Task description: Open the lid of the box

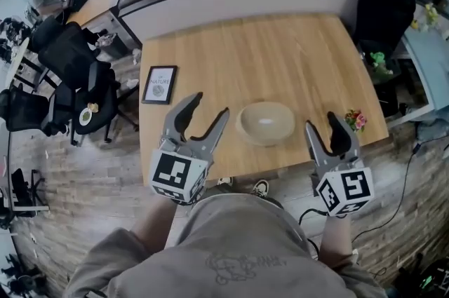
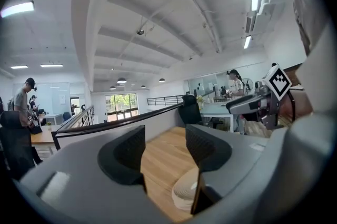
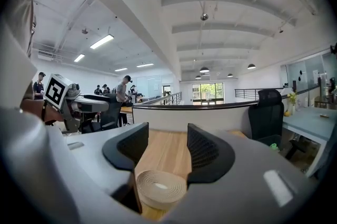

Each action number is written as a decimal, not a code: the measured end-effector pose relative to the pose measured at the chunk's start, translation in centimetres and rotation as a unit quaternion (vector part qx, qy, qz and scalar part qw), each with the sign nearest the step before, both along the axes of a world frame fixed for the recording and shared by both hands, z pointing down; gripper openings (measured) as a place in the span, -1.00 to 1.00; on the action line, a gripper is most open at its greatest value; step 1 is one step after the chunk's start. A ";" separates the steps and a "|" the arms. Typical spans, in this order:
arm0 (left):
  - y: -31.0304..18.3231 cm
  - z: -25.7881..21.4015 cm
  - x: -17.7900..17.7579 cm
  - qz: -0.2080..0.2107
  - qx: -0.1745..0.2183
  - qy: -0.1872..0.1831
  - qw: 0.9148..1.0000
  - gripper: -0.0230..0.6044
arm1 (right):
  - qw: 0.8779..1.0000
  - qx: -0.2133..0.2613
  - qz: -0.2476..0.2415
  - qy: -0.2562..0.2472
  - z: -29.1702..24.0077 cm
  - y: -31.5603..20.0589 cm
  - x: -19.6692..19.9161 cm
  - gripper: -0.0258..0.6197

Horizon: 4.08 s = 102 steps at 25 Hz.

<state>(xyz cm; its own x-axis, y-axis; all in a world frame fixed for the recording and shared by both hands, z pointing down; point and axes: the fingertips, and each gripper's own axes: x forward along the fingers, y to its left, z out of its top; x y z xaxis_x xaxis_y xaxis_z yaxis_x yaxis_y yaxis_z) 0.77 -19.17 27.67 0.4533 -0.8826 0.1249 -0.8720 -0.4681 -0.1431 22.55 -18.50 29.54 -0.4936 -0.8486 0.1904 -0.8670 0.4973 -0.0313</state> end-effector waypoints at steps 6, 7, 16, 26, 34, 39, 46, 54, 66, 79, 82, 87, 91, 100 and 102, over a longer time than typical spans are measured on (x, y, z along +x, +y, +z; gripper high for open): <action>-1.2 1.2 -1.1 0.037 -0.016 -0.008 0.999 -0.16 | 1.000 -0.024 0.003 0.009 1.1 -0.8 -2.0 -0.21; -1.5 1.3 -1.4 0.043 -0.016 -0.012 0.999 -0.15 | 1.000 -0.028 0.002 0.012 1.3 -0.9 -2.4 -0.21; -3.7 5.3 -2.0 0.120 -0.017 -0.058 0.991 -0.15 | 0.997 -0.051 -0.011 0.053 4.3 -1.9 -5.3 -0.21; -5.4 15.3 -0.8 0.205 -0.080 -0.140 0.965 -0.14 | 0.990 -0.107 -0.030 0.087 10.1 -2.9 -8.2 -0.21; -5.3 23.4 0.3 0.260 -0.151 -0.147 0.942 -0.13 | 0.979 -0.168 -0.036 0.108 17.1 -3.4 -10.4 -0.21; -5.2 28.7 1.4 0.303 -0.183 -0.163 0.921 0.08 | 0.975 -0.192 -0.045 0.105 19.7 -4.2 -11.4 -0.21; -5.0 34.9 2.8 0.355 -0.224 -0.177 0.890 0.08 | 0.968 -0.220 -0.060 0.101 23.0 -5.6 -13.1 -0.21; -4.7 36.5 3.2 0.407 -0.264 -0.104 0.868 0.19 | 0.957 -0.255 -0.087 0.106 26.1 -5.8 -13.6 -0.21; -4.2 39.4 5.5 0.431 -0.269 -0.123 0.852 0.13 | 0.939 -0.296 -0.142 0.102 28.3 -5.1 -15.6 -0.21; -4.2 39.5 5.5 0.434 -0.264 -0.124 0.852 0.08 | 0.912 -0.292 -0.198 0.210 30.2 -4.8 -19.1 -0.21; -4.2 39.5 5.6 0.433 -0.261 -0.124 0.854 0.08 | 0.910 -0.303 -0.169 0.228 31.3 -5.5 -19.4 -0.21; -4.1 39.4 5.7 0.432 -0.258 -0.125 0.855 0.08 | 0.915 -0.290 -0.123 0.252 32.2 -6.4 -19.1 -0.22; -4.2 39.4 5.5 0.431 -0.256 -0.125 0.856 0.08 | 0.915 -0.266 -0.131 0.275 32.5 -6.4 -19.4 -0.28; -4.2 39.4 5.6 0.430 -0.253 -0.124 0.858 0.09 | 0.927 -0.236 -0.144 0.253 30.7 -6.2 -19.1 -0.55; -4.3 39.4 5.5 0.429 -0.253 -0.124 0.858 0.09 | 0.939 -0.223 -0.140 0.220 28.9 -6.6 -18.8 -0.58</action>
<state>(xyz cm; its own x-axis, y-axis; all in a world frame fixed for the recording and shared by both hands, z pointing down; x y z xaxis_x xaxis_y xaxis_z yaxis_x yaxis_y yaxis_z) 6.29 -23.46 67.11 0.8131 -0.0409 0.5806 -0.1467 -0.9797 0.1364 3.77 -25.08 58.40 -0.4766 -0.4846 0.7335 -0.6816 0.7307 0.0398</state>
